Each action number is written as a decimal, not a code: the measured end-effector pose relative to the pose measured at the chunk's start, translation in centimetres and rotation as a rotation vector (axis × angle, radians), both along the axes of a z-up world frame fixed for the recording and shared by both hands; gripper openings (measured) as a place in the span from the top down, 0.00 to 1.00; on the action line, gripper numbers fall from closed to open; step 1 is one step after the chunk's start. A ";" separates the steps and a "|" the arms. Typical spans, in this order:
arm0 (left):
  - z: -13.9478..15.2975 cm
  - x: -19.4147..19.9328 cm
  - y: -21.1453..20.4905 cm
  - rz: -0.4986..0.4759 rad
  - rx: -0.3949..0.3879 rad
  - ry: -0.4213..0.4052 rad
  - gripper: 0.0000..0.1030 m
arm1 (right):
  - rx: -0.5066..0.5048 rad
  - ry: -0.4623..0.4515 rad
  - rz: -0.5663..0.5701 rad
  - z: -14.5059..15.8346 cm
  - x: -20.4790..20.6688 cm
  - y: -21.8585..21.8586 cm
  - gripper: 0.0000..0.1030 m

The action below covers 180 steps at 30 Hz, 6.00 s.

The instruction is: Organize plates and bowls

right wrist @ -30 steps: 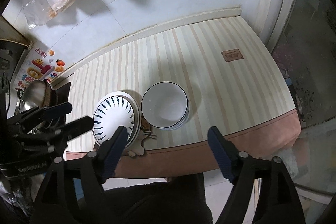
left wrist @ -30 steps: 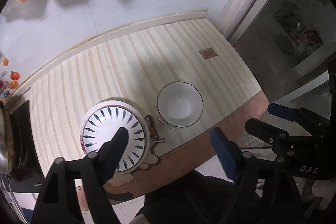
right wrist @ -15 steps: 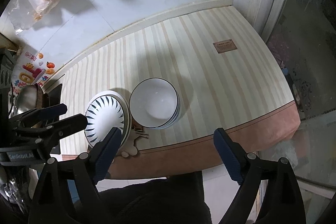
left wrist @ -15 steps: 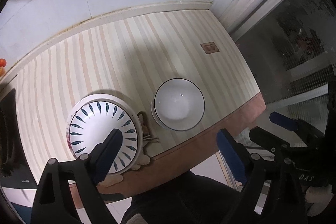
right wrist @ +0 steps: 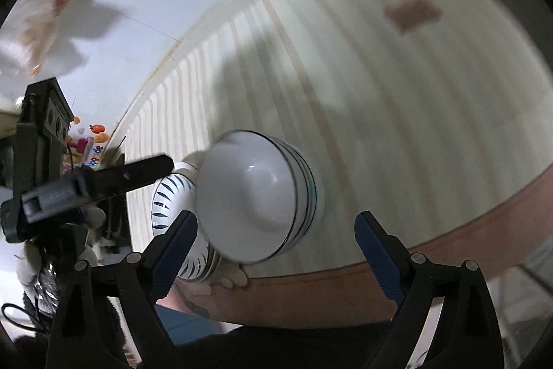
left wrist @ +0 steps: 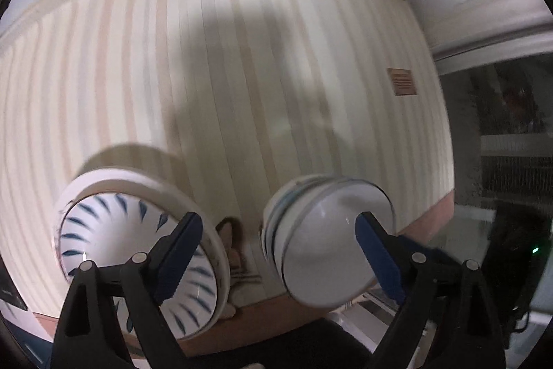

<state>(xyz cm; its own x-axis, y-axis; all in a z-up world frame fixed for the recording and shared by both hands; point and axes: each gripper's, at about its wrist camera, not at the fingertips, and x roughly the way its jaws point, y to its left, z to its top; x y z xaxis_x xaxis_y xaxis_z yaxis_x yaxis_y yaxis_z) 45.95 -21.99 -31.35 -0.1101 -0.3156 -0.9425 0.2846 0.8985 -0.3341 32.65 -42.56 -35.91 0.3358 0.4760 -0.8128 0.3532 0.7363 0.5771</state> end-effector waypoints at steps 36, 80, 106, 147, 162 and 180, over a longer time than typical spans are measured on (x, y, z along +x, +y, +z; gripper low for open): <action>-4.9 -1.9 -2.3 -0.071 -0.045 0.102 0.50 | 0.179 0.060 0.009 -8.0 2.7 1.6 0.42; -3.4 -2.6 20.1 0.428 -0.065 0.039 0.50 | 0.136 0.040 0.521 -5.2 11.2 21.5 0.45; -4.0 -2.8 20.4 0.412 -0.051 0.030 0.50 | 0.079 0.056 0.555 -6.1 12.0 23.7 0.44; 17.9 -23.4 23.9 0.323 0.159 -0.704 0.07 | -0.589 -0.388 0.187 20.2 -10.6 25.3 0.03; 22.4 -36.6 24.5 0.436 0.175 -0.798 0.05 | -0.630 -0.529 0.201 26.3 -24.4 25.5 0.02; 24.5 -45.1 24.8 0.453 0.201 -0.867 0.05 | -0.683 -0.635 0.165 30.8 -34.9 25.8 0.01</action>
